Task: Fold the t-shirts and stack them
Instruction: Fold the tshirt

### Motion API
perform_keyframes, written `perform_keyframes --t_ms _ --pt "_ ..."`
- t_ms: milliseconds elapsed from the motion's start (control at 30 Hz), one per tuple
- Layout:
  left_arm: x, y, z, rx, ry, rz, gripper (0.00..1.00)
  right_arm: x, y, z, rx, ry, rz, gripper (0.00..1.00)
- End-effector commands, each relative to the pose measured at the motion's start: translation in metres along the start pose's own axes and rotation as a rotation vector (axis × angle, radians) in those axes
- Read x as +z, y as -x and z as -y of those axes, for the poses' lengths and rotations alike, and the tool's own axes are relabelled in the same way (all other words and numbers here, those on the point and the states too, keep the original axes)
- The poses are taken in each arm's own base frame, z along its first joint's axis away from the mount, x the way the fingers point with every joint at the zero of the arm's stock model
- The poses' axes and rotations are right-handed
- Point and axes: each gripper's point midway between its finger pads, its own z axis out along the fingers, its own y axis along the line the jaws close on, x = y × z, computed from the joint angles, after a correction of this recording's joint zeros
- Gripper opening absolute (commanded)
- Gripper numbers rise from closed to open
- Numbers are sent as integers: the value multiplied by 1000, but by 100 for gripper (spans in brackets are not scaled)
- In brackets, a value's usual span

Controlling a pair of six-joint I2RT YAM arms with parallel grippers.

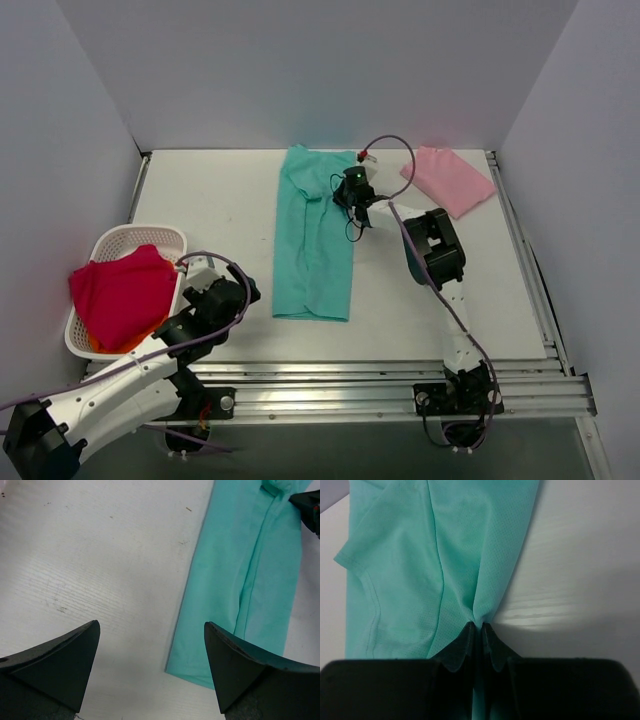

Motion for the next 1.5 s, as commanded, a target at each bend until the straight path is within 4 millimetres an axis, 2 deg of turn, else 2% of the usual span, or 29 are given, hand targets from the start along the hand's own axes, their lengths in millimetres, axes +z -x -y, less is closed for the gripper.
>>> perform_keyframes --t_ms 0,67,267,400,433,533,600,667,700,733,767,833,867,900,967,1000,1033,1067,1100,1167,1200,1233,1267,1300,1333,1367,1400,1433,1467 --pt "3 2 9 -21 -25 5 94 -22 43 19 31 -44 93 0" --pt "7 -1 12 -15 -22 -7 94 -24 39 27 24 -59 83 0" --pt "10 -5 16 -28 -22 -18 94 -16 29 17 25 8 60 0" --pt "13 -10 16 -46 -27 -20 94 -7 18 1 20 74 22 0" --pt "14 -10 16 -48 -27 -20 94 -7 19 -10 15 100 22 0" --pt "15 -10 17 -50 -27 -15 94 -6 13 -24 -6 120 12 0" --pt "17 -8 18 -46 -21 -2 94 -6 13 -25 -11 107 12 0" --pt "21 -3 17 -41 -8 34 94 -7 14 -23 -16 93 14 26" --pt "23 -2 16 -39 -1 51 94 -11 16 -24 -27 88 9 44" --pt "26 0 16 -31 1 70 94 -12 25 -17 -36 35 44 71" --pt "30 9 25 0 -28 119 94 -16 26 -19 -68 21 52 78" --pt "36 14 30 29 -51 175 94 -33 41 -25 -96 -8 82 87" --pt "40 19 38 36 -69 207 94 -40 40 -21 -122 -44 94 88" --pt "42 20 39 34 -69 215 94 -56 58 -31 -124 -40 129 89" --pt "47 21 51 52 -98 207 94 -73 70 -30 -130 -76 170 90" --pt "49 22 58 73 -123 201 94 -91 76 -30 -133 -90 188 90" --pt "49 18 72 103 -185 172 94 -101 78 -28 -134 -109 204 89" --pt "48 24 89 159 -237 179 94 -127 105 -28 -112 -152 301 89" --pt "44 21 101 185 -273 167 94 -139 81 -17 -145 -189 282 88" --pt "46 24 113 247 -222 173 94 -168 79 -11 -147 -252 343 86" --pt "47 24 116 274 -196 170 94 -198 95 -8 -118 -307 434 85" --pt "44 23 117 308 -160 171 94 -210 63 -3 -155 -320 412 84" --pt "42 20 119 354 -136 165 94 -230 65 -6 -134 -315 443 84" --pt "36 17 123 373 -148 188 94 -241 58 -1 -128 -334 447 84" --pt "21 4 134 375 -210 206 94 -246 35 5 -78 -324 413 83" --pt "11 13 159 230 -332 262 94 -252 21 12 -86 -327 365 83" --pt "17 -18 136 224 -369 207 94 -263 17 9 -61 -293 349 82" --pt "13 -20 147 162 -467 203 94 -273 -13 14 -99 -282 295 82" --pt "22 -40 139 170 -488 94 94 -291 -21 16 -92 -279 281 82"
